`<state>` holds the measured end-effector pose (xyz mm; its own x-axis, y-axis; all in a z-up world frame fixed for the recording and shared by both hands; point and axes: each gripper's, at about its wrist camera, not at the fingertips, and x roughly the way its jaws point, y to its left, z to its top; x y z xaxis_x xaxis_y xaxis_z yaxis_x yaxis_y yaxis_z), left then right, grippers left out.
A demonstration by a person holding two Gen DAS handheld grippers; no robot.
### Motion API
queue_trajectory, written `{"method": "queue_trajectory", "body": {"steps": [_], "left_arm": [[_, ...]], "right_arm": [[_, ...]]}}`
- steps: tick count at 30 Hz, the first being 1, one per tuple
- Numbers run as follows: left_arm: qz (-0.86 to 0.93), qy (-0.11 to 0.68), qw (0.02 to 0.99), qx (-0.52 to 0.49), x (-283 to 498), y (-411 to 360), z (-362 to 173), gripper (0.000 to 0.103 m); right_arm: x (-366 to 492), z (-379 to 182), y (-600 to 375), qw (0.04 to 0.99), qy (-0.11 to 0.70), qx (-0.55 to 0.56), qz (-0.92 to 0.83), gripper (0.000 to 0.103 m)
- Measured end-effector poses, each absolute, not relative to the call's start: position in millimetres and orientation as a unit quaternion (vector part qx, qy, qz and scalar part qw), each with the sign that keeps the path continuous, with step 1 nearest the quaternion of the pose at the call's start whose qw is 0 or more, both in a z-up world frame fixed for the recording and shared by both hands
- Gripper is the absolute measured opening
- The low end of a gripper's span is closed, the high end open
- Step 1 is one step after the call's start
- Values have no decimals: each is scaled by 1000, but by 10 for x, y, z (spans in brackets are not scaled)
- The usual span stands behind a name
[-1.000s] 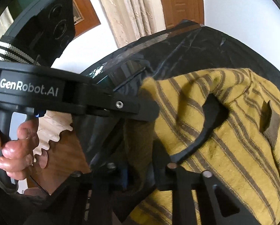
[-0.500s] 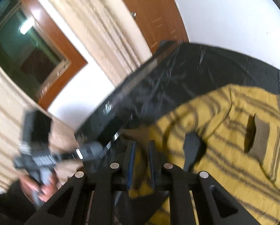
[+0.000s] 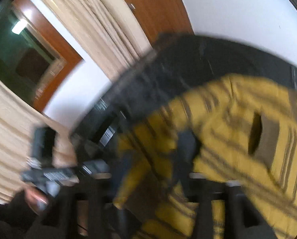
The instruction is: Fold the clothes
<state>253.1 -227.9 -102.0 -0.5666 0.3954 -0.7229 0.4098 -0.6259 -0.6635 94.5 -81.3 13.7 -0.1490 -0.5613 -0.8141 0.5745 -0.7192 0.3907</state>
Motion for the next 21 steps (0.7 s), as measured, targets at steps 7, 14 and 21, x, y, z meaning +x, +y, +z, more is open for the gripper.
{"method": "queue_trajectory", "body": {"steps": [7, 14, 21], "left_arm": [[-763, 436, 11, 477, 2547, -2270, -1106, 45], [-756, 437, 18, 487, 2592, -2297, -1172, 47], [-747, 445, 31, 493, 2688, -2355, -1248, 49]], "right_arm": [[1064, -468, -589, 362, -58, 596, -714, 73], [1203, -564, -870, 431, -81, 599, -670, 73], [1200, -568, -1199, 454, -62, 586, -668, 73]]}}
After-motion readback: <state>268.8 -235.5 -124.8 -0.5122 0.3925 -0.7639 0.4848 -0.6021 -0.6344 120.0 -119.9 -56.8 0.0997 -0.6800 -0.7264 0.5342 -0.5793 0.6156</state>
